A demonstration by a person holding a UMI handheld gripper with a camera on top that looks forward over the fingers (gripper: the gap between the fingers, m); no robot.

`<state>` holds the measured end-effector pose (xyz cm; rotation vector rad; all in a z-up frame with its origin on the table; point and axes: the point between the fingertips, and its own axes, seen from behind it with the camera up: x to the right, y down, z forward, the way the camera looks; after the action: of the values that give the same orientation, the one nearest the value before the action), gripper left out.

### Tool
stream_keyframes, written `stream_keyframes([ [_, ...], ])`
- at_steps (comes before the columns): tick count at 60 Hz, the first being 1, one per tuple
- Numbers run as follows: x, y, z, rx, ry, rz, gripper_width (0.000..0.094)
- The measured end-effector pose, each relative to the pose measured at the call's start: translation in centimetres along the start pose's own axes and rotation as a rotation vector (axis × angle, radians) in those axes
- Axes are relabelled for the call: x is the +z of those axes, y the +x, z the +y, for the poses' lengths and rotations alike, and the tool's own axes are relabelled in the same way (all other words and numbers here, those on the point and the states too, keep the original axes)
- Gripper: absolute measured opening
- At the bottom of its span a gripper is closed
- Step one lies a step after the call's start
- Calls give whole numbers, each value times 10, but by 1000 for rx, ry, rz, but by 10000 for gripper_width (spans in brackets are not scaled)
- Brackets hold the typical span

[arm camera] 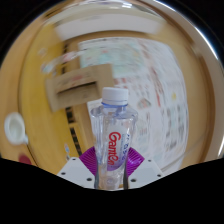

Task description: Pour water

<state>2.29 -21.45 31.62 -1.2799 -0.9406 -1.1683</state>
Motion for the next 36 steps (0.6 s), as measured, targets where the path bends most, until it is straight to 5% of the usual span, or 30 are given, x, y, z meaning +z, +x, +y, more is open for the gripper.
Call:
stream_keyframes([
  [15,-13,-7,23,994,-40,-187,319],
  [36,-16,-193,77,1283,-183,-440,319],
])
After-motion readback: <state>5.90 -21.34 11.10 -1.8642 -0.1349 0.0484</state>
